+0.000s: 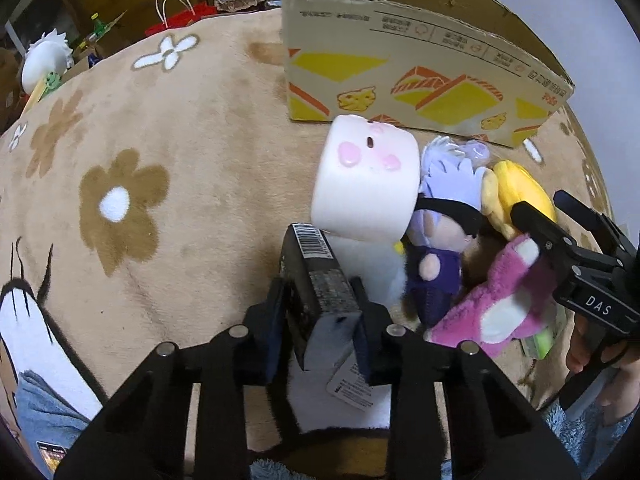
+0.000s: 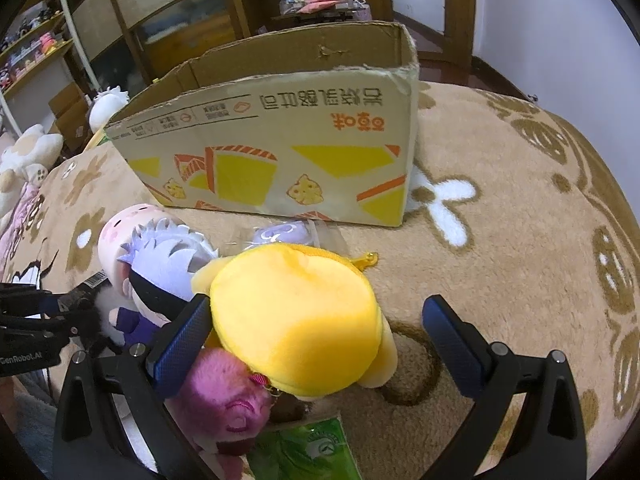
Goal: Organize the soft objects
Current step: 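Lower the left tool onto the black tissue pack while the right tool lowers onto the yellow plush, then close the left tool on the black tissue pack while the right tool closes on the yellow plush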
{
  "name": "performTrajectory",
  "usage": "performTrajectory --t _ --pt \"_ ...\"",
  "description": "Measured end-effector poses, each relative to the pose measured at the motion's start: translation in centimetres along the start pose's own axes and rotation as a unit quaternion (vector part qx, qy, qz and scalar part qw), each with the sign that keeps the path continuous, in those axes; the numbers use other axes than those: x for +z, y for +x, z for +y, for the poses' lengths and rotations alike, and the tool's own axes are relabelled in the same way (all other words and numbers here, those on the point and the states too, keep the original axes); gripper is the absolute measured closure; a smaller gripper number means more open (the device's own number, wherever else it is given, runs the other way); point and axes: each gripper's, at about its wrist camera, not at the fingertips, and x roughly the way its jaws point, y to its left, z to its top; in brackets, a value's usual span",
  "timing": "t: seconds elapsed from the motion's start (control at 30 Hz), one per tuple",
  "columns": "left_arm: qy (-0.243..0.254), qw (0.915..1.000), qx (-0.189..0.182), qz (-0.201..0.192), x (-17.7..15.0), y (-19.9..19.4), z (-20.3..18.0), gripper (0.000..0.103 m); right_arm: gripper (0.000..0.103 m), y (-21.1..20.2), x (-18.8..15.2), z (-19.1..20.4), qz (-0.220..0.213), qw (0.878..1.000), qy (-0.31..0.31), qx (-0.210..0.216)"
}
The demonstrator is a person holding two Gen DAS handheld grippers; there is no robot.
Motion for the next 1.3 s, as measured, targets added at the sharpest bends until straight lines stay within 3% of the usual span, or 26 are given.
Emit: performTrajectory --t 0.13,0.37,0.53,1.03,1.3 --pt "-0.013 0.9999 0.0 0.0 -0.1 -0.1 0.4 0.078 0.0 0.1 0.0 -0.2 0.009 1.0 0.003 0.008" --pt "-0.018 0.9998 0.0 0.0 -0.5 -0.7 0.6 0.078 0.016 0.5 -0.1 -0.4 0.032 0.998 0.025 0.053" --pt "-0.023 0.9996 -0.014 0.011 -0.8 -0.7 0.9 0.078 0.016 0.4 -0.2 -0.1 0.031 0.998 0.023 0.052" --pt "0.0 0.9996 -0.007 0.027 -2.1 -0.9 0.1 0.078 0.017 0.2 0.0 0.1 0.029 0.998 0.018 0.047" --pt "0.002 1.0 -0.005 -0.007 -2.5 -2.5 0.1 0.079 0.02 -0.7 -0.3 0.1 0.019 0.999 0.017 0.031"
